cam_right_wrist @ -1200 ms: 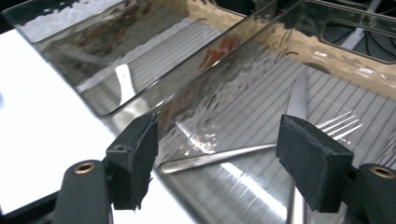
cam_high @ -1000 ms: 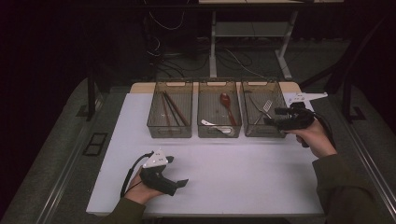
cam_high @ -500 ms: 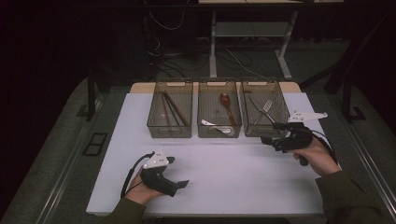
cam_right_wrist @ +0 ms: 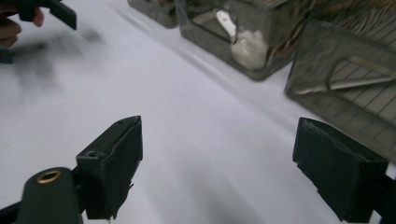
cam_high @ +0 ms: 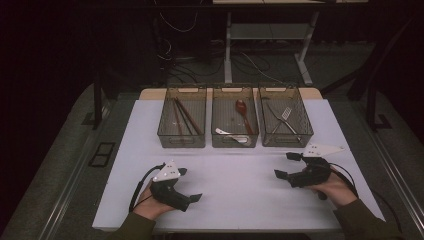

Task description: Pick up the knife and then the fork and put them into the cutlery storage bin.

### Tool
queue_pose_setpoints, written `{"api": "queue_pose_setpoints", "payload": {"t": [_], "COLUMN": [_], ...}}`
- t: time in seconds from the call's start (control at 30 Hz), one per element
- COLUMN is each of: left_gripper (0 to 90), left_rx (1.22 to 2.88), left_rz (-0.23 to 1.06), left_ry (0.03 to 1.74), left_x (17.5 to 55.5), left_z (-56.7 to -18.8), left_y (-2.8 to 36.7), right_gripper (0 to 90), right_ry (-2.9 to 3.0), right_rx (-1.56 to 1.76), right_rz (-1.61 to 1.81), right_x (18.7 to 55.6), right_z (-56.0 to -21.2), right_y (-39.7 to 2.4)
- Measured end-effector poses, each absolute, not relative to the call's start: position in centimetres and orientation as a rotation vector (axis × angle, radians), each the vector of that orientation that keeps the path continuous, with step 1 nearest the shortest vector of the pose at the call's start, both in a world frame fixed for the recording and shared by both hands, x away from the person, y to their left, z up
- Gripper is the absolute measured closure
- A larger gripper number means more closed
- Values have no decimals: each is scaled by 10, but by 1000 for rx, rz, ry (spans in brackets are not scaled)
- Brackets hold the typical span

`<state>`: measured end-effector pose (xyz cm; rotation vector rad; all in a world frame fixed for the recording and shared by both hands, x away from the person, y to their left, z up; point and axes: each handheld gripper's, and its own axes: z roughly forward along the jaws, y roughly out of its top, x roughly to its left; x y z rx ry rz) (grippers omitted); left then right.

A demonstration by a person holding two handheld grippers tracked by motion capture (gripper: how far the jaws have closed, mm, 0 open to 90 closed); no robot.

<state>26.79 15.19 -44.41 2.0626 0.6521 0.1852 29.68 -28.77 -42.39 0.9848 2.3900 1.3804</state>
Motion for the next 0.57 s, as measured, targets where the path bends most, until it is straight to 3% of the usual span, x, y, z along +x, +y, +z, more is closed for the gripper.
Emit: {"api": "queue_pose_setpoints", "payload": {"t": [0.57], "left_gripper": [0], "left_rx": [2064], "left_rz": [184], "left_ry": [652], "left_x": [268], "left_z": [-444], "left_y": [151], "right_gripper": [158], "right_ry": [2416], "right_rx": [962], "right_rz": [1351], "right_x": [274], "right_z": [-442], "right_y": [-292]}}
